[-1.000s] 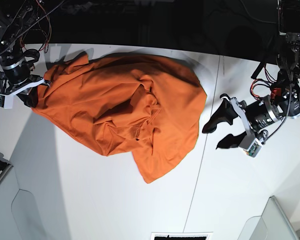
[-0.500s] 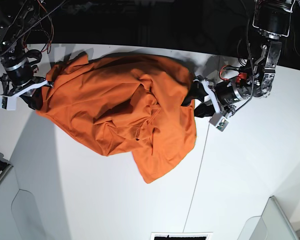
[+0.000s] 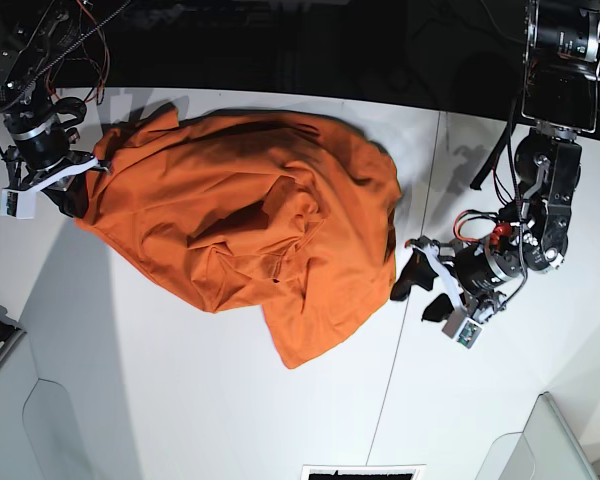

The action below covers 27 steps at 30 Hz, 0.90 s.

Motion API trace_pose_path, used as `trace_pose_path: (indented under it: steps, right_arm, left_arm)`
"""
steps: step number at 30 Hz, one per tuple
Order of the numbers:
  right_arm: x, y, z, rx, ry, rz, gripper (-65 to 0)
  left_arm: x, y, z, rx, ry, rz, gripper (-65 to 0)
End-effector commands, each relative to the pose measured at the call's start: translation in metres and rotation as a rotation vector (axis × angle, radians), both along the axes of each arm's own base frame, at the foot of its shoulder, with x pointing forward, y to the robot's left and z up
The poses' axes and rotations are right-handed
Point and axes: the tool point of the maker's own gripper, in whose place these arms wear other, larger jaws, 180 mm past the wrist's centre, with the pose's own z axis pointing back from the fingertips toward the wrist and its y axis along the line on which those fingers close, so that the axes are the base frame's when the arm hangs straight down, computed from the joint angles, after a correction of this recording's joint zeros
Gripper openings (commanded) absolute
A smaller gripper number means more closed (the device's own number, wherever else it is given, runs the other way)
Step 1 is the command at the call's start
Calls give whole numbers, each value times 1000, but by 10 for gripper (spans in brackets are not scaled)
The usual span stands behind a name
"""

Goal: Layout the t-shirt on the table in an organized manner, then fold the t-shirt properly

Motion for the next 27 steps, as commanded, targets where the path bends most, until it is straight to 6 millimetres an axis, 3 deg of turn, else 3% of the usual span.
trace_pose_path:
  steps: [1, 4, 8, 13, 20, 22, 25, 26, 27]
  right_arm:
    - [7, -2, 13, -4, -52, 2, -650]
    - [7, -2, 14, -2, -54, 1, -650]
    - [7, -2, 13, -3, -53, 1, -650]
    - [7, -1, 13, -2, -53, 3, -650]
    - [7, 2, 11, 5, -47, 7, -650]
    - [7, 2, 11, 5, -48, 7, -650]
    - [7, 2, 11, 5, -47, 8, -650]
    - [7, 2, 11, 5, -47, 7, -650]
    - [7, 2, 11, 3, -46, 7, -650]
  left_arm:
    - [10, 1, 18, -17, -53, 0, -216]
    - [15, 5, 13, -18, -57, 17, -216]
    - [13, 4, -14, -49, 0, 51, -216]
    - [8, -9, -46, -62, 58, 68, -216]
    - [3, -36, -57, -33, 52, 3, -233]
    - [1, -41, -63, 24, 44, -16, -340]
    - [-1, -43, -72, 96, 43, -30, -595]
    - [-1, -42, -72, 113, 40, -35, -650]
    - [2, -40, -71, 124, 33, -33, -650]
